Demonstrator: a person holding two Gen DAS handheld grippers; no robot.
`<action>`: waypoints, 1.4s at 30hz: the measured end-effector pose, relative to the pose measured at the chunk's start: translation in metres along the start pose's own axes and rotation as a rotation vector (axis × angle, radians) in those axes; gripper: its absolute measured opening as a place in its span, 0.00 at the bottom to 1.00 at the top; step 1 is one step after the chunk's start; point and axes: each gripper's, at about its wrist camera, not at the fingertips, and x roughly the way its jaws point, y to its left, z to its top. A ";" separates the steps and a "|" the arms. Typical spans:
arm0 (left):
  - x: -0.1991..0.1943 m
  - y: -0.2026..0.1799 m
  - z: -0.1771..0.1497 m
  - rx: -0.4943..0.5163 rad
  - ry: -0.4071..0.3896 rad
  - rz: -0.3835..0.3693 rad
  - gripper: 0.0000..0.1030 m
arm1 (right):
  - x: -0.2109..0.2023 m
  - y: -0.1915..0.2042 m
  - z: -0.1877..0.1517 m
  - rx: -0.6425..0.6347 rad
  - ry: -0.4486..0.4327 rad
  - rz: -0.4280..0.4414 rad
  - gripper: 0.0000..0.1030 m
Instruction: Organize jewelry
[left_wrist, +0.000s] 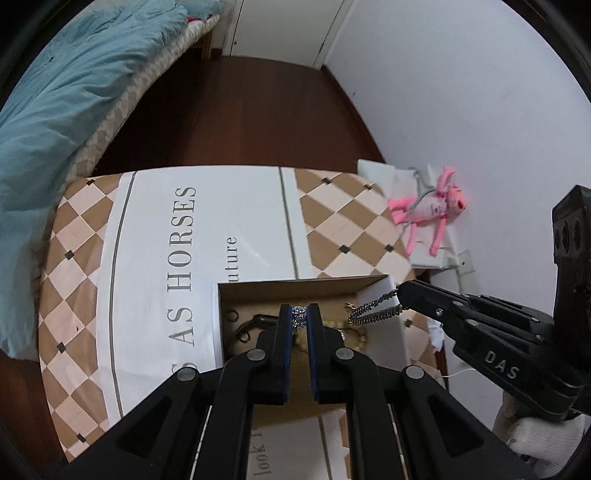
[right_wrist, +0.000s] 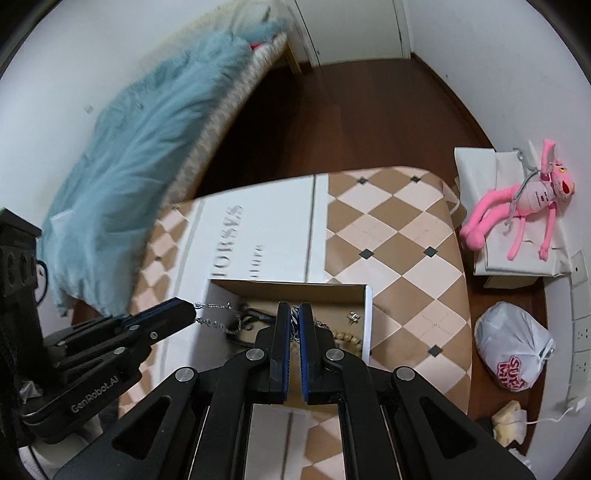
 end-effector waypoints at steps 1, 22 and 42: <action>0.004 0.001 0.002 -0.003 0.016 -0.001 0.05 | 0.009 -0.002 0.003 -0.004 0.015 -0.010 0.04; -0.008 0.016 -0.009 0.011 -0.038 0.302 0.97 | 0.014 -0.005 -0.001 -0.026 0.044 -0.168 0.59; 0.000 0.004 -0.068 -0.005 -0.047 0.343 0.98 | 0.007 -0.012 -0.073 -0.039 0.006 -0.390 1.00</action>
